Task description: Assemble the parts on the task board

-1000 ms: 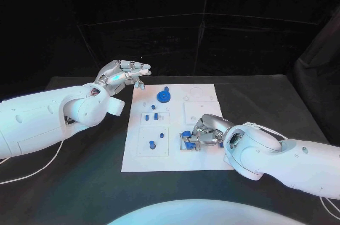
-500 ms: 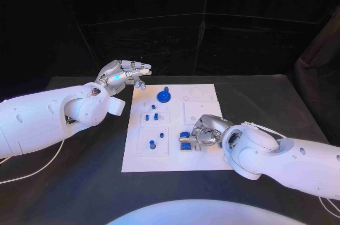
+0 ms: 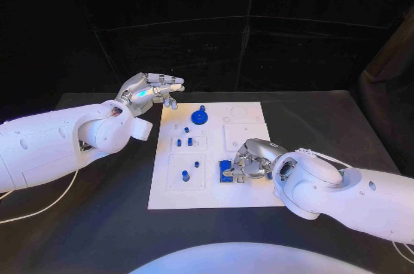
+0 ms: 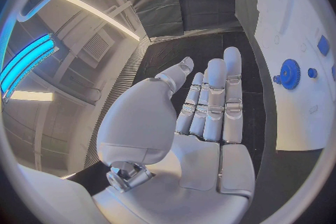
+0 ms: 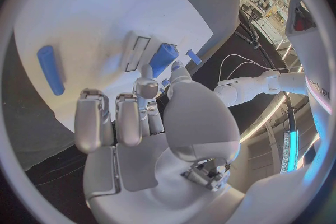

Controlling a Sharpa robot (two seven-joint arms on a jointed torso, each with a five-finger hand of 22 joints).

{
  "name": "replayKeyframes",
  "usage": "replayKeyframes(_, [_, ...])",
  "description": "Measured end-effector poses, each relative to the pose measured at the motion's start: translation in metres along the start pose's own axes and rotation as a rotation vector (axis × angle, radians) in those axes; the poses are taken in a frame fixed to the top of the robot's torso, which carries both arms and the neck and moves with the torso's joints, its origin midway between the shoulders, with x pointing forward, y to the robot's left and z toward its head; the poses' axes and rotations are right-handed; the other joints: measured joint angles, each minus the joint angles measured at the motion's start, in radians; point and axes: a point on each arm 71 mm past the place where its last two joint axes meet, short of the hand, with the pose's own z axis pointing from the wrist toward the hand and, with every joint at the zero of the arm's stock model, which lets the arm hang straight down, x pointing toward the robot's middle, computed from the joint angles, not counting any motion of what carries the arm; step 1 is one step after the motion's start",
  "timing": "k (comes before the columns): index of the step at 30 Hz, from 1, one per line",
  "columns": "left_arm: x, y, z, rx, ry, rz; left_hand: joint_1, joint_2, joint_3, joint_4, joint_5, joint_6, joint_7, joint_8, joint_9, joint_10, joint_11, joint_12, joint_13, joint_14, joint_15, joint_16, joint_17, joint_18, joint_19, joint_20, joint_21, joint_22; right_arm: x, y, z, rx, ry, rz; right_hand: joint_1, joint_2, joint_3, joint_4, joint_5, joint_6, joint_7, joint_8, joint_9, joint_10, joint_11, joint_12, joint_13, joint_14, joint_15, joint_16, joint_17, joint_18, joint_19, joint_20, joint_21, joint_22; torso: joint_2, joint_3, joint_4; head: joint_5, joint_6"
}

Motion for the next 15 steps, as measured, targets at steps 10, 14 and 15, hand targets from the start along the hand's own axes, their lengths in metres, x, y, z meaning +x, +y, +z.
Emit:
replayKeyframes(10, [-0.0002, 0.0002, 0.0001, -0.001, 0.0, 0.0, 0.0, 0.0, 0.0, 0.0, 0.0, 0.0, 0.0, 0.0, 0.0, 0.0, 0.0, 0.0, 0.0, 0.0, 0.0, 0.0, 0.0, 0.0, 0.0, 0.0, 0.0, 0.0, -0.0025, 0.0027, -0.0002, -0.029, -0.014, -0.032, 0.127, 0.022, 0.026, -0.076, -0.04, 0.0, 0.0, -0.004, 0.009, 0.0, 0.0, -0.014, 0.002, 0.0, 0.0, 0.0, 0.003, 0.0, 0.0, 0.0, 0.0, 0.0, 0.0, -0.0005, -0.0001, -0.003, -0.002])
replayKeyframes(14, [-0.0004, 0.0002, 0.0001, -0.001, 0.0, 0.0, 0.0, 0.0, 0.0, 0.0, 0.0, 0.0, 0.0, 0.0, 0.0, 0.0, 0.0, 0.0, 0.0, 0.0, 0.0, 0.0, 0.0, 0.0, 0.0, 0.0, 0.0, 0.0, -0.0022, 0.0008, 0.0006, -0.027, -0.018, -0.044, 0.124, 0.028, 0.019, -0.069, -0.045, 0.0, 0.0, -0.004, 0.011, 0.0, 0.0, -0.014, 0.002, 0.0, 0.0, 0.0, 0.003, 0.0, 0.0, 0.0, 0.0, 0.0, 0.0, -0.0007, -0.0001, -0.003, -0.003])
replayKeyframes(15, [-0.0004, 0.0002, 0.0001, -0.001, 0.0, 0.0, 0.0, 0.0, 0.0, 0.0, 0.0, 0.0, 0.0, 0.0, 0.0, 0.0, 0.0, 0.0, 0.0, 0.0, 0.0, 0.0, 0.0, 0.0, 0.0, 0.0, 0.0, 0.0, -0.0023, 0.0007, 0.0009, -0.027, -0.019, -0.045, 0.119, 0.032, 0.018, -0.068, -0.045, 0.0, 0.0, -0.004, 0.012, 0.0, 0.0, -0.014, 0.002, 0.0, 0.0, 0.0, 0.003, 0.0, 0.0, 0.0, 0.0, 0.0, 0.0, -0.0008, 0.0, -0.003, -0.003])
